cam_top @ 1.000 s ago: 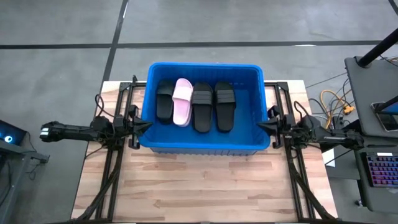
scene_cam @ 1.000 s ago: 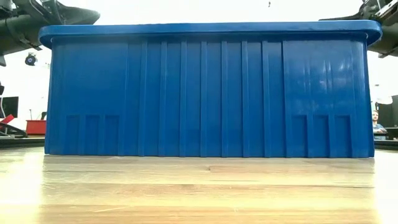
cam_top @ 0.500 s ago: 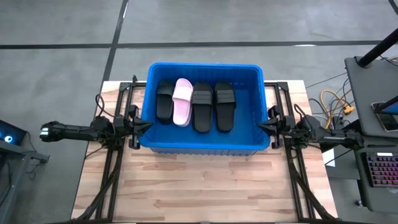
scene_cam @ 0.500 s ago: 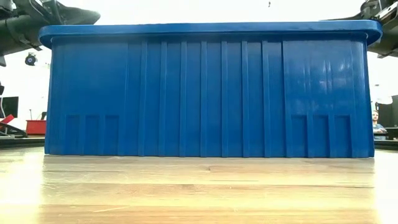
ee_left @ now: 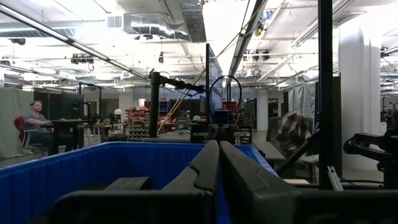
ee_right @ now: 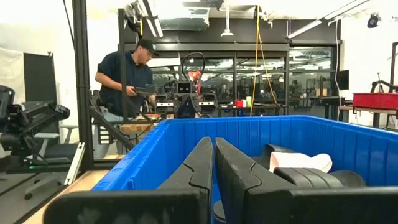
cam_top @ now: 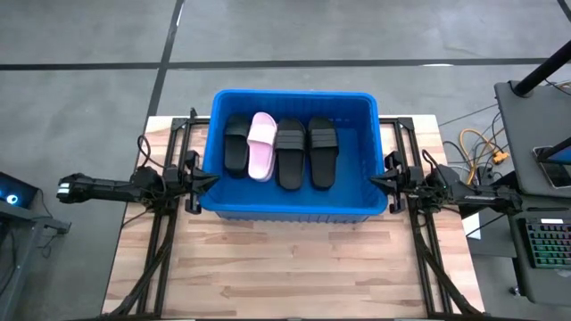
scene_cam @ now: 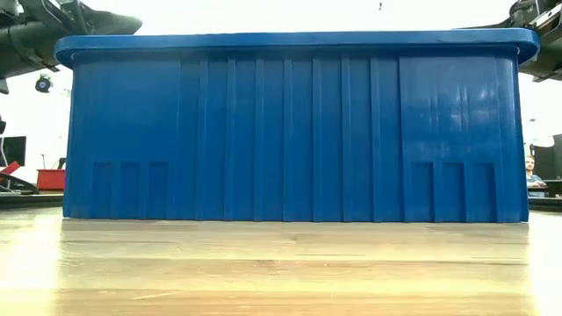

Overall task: Pick and place slides into bin
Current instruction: Return to Home Position

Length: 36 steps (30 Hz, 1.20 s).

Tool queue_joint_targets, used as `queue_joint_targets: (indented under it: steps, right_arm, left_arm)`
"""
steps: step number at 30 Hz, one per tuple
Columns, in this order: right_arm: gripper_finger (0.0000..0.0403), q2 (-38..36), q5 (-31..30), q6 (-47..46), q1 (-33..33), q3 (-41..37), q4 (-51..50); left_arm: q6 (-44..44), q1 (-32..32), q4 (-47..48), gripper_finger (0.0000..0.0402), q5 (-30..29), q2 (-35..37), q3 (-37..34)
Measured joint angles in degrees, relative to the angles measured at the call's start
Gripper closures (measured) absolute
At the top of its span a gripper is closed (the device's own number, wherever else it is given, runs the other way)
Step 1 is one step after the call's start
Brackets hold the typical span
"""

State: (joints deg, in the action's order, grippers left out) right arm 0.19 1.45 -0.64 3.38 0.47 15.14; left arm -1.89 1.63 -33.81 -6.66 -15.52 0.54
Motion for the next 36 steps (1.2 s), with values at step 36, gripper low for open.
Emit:
queue_joint_targets:
  steps: [36]
  right_arm:
    - [0.0394,0.0,0.0,-0.8,0.0,0.0,0.1]
  left_arm:
    - [0.0,0.0,0.0,0.0402,0.0,-0.2,0.0]
